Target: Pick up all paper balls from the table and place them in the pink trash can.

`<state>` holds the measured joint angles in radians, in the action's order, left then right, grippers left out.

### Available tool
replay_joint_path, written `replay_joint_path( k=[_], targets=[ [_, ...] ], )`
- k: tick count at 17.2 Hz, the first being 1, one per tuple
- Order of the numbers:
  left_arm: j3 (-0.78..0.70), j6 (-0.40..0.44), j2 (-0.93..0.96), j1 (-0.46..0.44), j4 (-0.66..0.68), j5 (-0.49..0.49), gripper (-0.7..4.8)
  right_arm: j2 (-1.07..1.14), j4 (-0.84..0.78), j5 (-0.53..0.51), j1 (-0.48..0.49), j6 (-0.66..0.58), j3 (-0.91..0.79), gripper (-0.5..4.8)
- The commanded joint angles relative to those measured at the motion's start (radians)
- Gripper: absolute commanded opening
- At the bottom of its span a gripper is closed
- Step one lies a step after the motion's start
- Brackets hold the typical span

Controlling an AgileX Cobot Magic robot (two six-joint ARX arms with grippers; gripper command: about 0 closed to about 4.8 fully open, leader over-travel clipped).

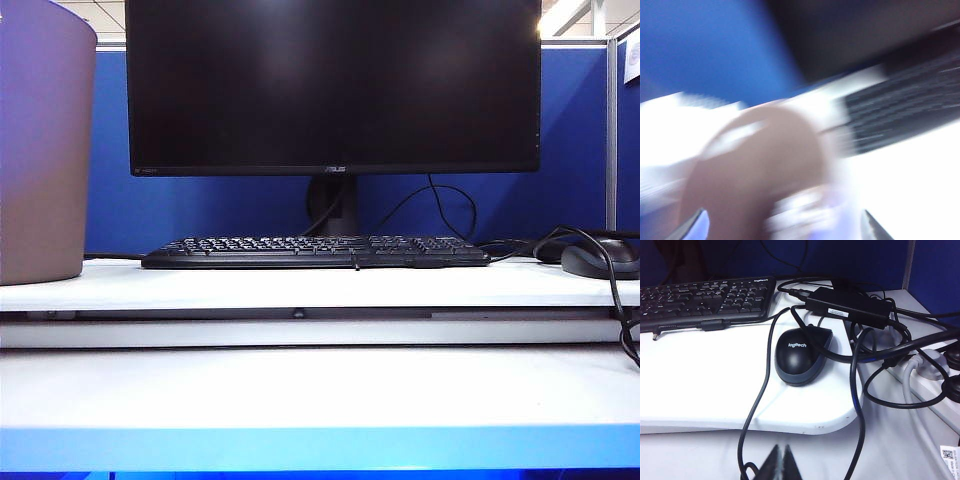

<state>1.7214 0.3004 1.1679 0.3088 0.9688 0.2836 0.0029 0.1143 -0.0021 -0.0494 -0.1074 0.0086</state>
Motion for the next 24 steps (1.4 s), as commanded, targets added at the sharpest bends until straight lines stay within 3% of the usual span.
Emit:
replay_joint_path(
  k=[1, 3, 10, 12, 13, 18, 20, 21, 22, 23, 24],
  targets=[
    [0.002, -0.086, 0.006, -0.001, -0.026, -0.378, 3.98, -0.002, -0.013, 0.001, 0.0, 0.003, -0.002, -0.05],
    [0.002, -0.117, 0.02, -0.001, -0.027, -0.421, 3.98, -0.002, -0.013, 0.001, 0.0, 0.003, -0.002, -0.05],
    [-0.113, -0.198, 0.03, 0.0, -0.071, -0.787, 3.93, -0.002, -0.013, 0.0, 0.0, 0.003, -0.002, -0.05],
    [-0.119, -0.197, 0.019, 0.0, -0.078, -0.881, 3.31, -0.002, -0.013, 0.001, 0.0, 0.003, -0.002, -0.05],
    [-0.119, -0.198, 0.005, 0.0, -0.097, -0.924, 3.3, -0.002, -0.013, 0.0, 0.0, 0.003, -0.002, -0.05],
    [-0.119, -0.208, -0.15, 0.0, -0.13, -0.969, 3.29, -0.002, -0.013, 0.0, 0.0, 0.003, -0.002, -0.05],
    [-0.119, -0.204, -0.212, 0.0, -0.109, -0.958, 2.65, -0.002, -0.013, 0.001, 0.0, 0.003, -0.002, -0.05],
    [-0.119, -0.204, -0.242, 0.0, -0.098, -0.936, 2.09, -0.002, -0.013, 0.0, 0.0, 0.003, -0.002, -0.05],
    [-0.122, -0.204, -0.287, 0.0, -0.074, -0.882, 1.05, -0.002, -0.013, 0.0, 0.0, 0.003, -0.002, -0.05],
    [-0.123, -0.202, -0.312, 0.0, -0.047, -0.855, 0.5, -0.002, -0.013, 0.001, 0.0, 0.003, -0.002, -0.05],
    [-0.123, -0.199, -0.333, 0.0, -0.02, -0.84, 0.43, -0.002, -0.013, 0.001, 0.0, 0.003, -0.002, -0.05]
  ],
)
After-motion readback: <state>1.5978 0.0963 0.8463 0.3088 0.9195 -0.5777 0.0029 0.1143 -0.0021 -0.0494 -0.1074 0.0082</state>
